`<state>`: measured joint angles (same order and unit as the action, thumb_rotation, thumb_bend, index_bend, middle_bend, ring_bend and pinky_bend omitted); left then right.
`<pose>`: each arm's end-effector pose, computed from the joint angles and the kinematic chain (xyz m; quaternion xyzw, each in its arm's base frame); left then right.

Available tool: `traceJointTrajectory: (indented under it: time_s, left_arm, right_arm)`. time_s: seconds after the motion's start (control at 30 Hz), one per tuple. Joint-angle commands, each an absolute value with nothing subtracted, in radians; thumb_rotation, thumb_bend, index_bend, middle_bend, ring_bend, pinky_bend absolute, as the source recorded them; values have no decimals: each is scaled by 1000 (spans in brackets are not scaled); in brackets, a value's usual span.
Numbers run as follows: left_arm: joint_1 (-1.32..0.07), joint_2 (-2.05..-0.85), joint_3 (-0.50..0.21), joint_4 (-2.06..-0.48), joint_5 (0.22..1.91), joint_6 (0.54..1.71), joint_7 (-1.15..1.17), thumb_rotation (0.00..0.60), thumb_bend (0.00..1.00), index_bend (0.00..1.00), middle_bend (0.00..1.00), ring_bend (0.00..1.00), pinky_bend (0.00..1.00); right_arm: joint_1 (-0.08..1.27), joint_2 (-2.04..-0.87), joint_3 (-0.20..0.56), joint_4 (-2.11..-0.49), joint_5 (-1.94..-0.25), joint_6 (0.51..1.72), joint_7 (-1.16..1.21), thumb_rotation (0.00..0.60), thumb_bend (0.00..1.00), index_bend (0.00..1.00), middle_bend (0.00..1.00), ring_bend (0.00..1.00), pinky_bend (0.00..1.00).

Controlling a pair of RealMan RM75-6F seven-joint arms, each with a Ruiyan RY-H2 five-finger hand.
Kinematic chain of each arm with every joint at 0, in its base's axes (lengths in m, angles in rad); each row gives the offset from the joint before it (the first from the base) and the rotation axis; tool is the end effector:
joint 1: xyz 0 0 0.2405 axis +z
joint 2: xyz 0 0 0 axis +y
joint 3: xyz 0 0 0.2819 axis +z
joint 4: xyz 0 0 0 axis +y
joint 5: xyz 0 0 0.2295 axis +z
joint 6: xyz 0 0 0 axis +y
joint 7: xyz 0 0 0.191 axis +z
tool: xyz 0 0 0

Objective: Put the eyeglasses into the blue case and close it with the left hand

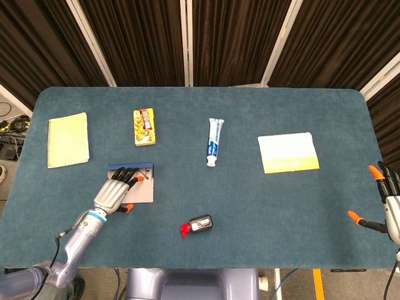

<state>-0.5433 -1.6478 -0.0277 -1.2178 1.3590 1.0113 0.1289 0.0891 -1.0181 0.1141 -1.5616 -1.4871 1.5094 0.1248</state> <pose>-0.2600 0.3515 -0.0858 -0.7512 -0.3940 -0.3267 0.4168 -0.3491 -0.2482 0.2126 0.5757 -0.3521 0.4131 0.6115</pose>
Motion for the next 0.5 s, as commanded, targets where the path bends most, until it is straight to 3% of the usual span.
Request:
traceJointTrajectory:
  time_s: [0.03,0.2,0.5]
  left_arm:
    - [-543,-1656,-33,-1204,1354,1007,124,600,265,196,0,0,0]
    - [-544,-1665,-31,-1187,1354,996,119,600,283,197,0,0,0]
    - [-544,-1662,-30,-1184,1362,993,116,600,509,234,0,0,0]
  right_arm:
    - [90,-1019,114,-1561,-1486,1508,124,600,0,0,0,0,0]
    - [91,-1021,114,-1558,-1484,1504,122,600,0,0,0,0,0]
    - [91,-1023,114,-1558,-1482,1504,120,600,0,0,0,0,0]
